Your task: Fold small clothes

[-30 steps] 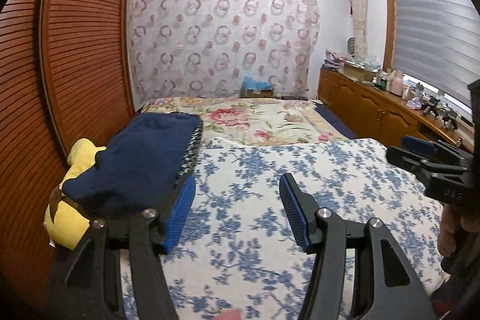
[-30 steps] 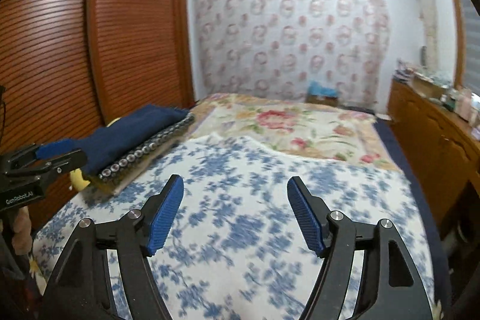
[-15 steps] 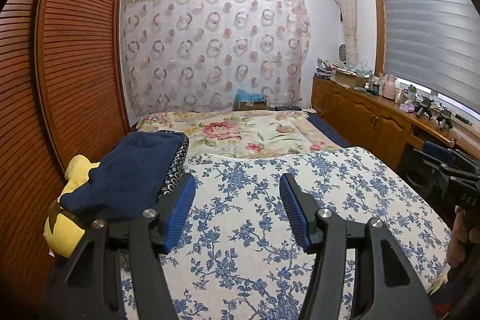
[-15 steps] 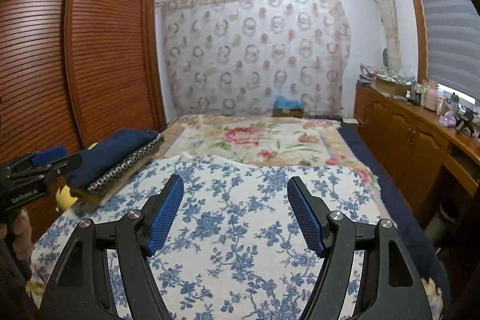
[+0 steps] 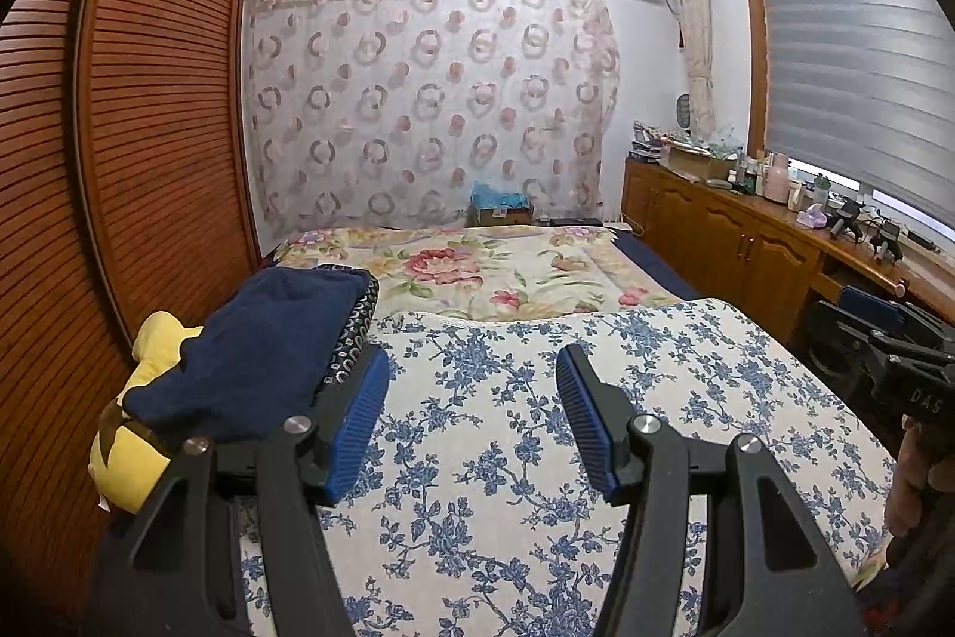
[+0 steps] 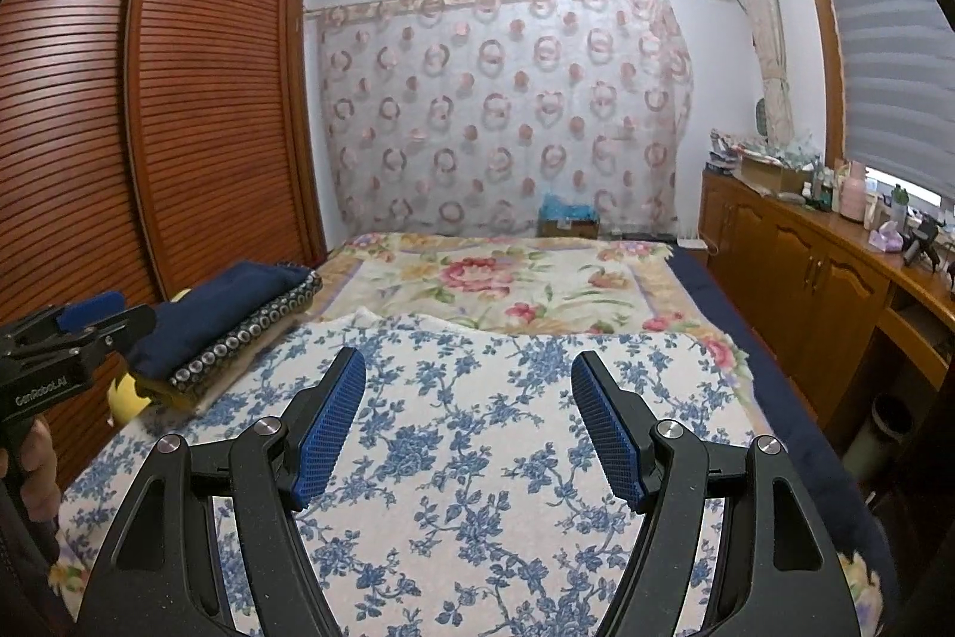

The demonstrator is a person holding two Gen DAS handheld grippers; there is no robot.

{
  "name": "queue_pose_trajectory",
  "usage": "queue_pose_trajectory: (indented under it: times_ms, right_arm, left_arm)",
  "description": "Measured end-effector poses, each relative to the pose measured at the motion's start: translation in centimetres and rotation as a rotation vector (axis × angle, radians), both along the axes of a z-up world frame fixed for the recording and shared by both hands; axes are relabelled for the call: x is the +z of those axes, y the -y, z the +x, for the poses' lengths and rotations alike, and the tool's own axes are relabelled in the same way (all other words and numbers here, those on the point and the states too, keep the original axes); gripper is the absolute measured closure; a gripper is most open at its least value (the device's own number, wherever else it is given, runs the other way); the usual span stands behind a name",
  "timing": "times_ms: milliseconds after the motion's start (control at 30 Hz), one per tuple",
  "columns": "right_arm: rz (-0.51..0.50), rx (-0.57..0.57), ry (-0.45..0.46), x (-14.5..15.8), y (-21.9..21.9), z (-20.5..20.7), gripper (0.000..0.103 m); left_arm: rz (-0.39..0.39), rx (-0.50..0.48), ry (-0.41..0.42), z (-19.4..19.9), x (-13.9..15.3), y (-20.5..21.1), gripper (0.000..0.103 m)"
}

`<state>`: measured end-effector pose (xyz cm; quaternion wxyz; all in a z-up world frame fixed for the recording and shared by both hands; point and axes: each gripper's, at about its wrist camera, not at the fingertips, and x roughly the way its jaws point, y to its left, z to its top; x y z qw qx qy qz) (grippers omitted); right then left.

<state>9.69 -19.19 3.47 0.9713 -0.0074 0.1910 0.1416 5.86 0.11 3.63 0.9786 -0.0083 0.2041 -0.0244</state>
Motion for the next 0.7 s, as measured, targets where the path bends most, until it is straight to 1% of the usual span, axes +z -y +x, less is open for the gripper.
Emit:
queue_pose_trajectory:
  times_ms: [700]
  right_arm:
    - [0.001, 0.000, 0.000, 0.10, -0.12, -0.06, 0.029]
  left_arm:
    - [0.000, 0.000, 0.004, -0.04, 0.02, -0.12, 0.045]
